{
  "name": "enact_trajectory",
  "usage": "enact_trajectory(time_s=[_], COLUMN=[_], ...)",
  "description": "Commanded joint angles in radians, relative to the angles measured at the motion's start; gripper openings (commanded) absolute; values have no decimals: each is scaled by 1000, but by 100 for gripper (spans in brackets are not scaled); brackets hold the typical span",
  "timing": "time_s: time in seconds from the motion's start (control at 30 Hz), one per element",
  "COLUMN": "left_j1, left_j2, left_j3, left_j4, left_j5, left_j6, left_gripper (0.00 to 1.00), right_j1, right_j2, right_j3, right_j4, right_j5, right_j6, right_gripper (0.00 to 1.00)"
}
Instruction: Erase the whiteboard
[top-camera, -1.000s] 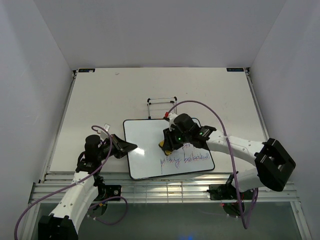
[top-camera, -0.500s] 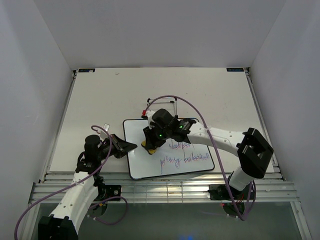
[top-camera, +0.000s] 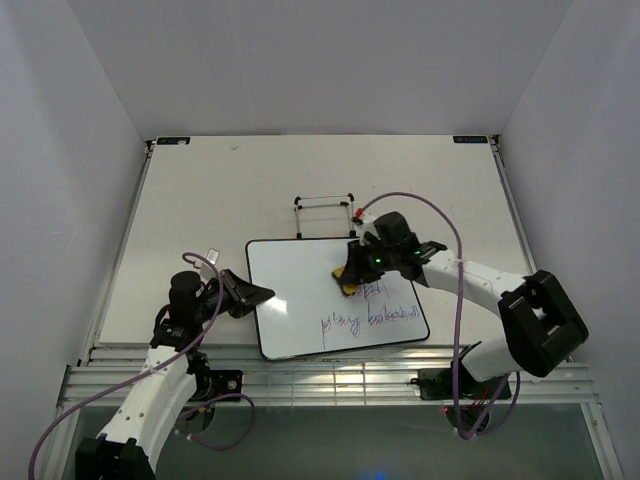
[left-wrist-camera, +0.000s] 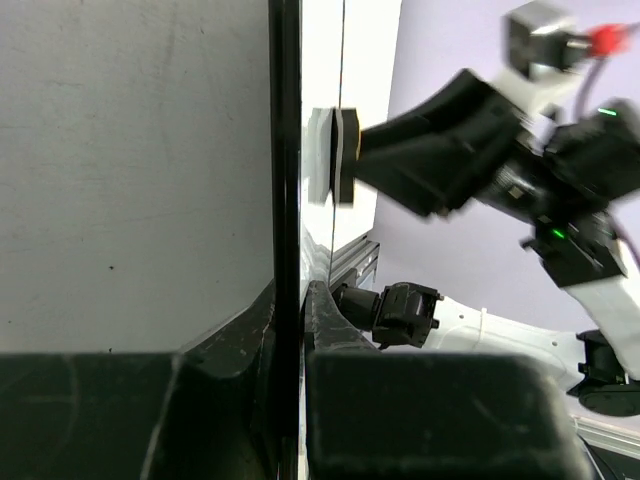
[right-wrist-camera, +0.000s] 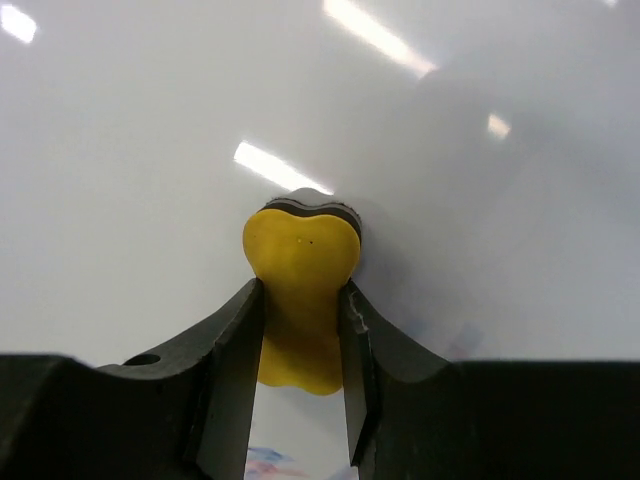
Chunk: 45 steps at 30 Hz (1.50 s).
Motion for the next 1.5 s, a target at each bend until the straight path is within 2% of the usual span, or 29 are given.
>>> enact_trajectory(time_s=[0.0,0.1,0.17,0.33,0.43,0.53,0.57,0.67,0.77,0.83,0.93,1.03,1.2,1.3,1.37,1.47], left_j1=[-3,-3,-4,-3,-4,-4,-4,-4,-4,-3,-4,-4,-4,-3,-4,-4], left_j2=[-41,-61,-65,-56,-55,-53,-52,-50,-45,-44,-52,-61,-52,-52,-53,-44], left_j3=[18,3,-3,-6,-12,-17,-17,-14,-6,-3,14,40,44,44,49,61], left_j4=[-38,-43,-43,-45,-45,-37,-35,-32,-34,-35,-60,-114,-130,-143,-143,-160], left_j5=[-64,-84,-87,-80,-80,-83,-81,-86,-87,-87,-103,-147,-170,-190,-192,-190], left_j6=[25,15,10,22,22,16,16,15,16,13,16,33,30,32,36,51], left_gripper=[0,0,0,0,0,0,0,0,0,0,0,0,0,0,0,0], right_j1=[-239,-418,-479,-473,-390,-209,-115,43,128,132,71,-58,-348,-526,-598,-632], right_j2=[-43,-98,-109,-111,-141,-148,-148,-126,-74,-53,-86,-160,-262,-272,-257,-220], right_j3=[-231,-323,-338,-303,-262,-210,-202,-174,-125,-124,-185,-280,-386,-429,-421,-403], right_j4=[-129,-149,-160,-160,-150,-134,-97,-31,-9,-35,-51,-87,-161,-163,-184,-186], right_j5=[8,0,-3,-46,-54,-28,-22,-7,26,43,67,70,46,-14,-17,9], right_j6=[-44,-76,-91,-89,-52,-4,41,103,129,120,109,91,40,4,-35,-41], right_gripper=[16,15,15,13,12,13,13,13,13,13,13,13,12,12,12,12])
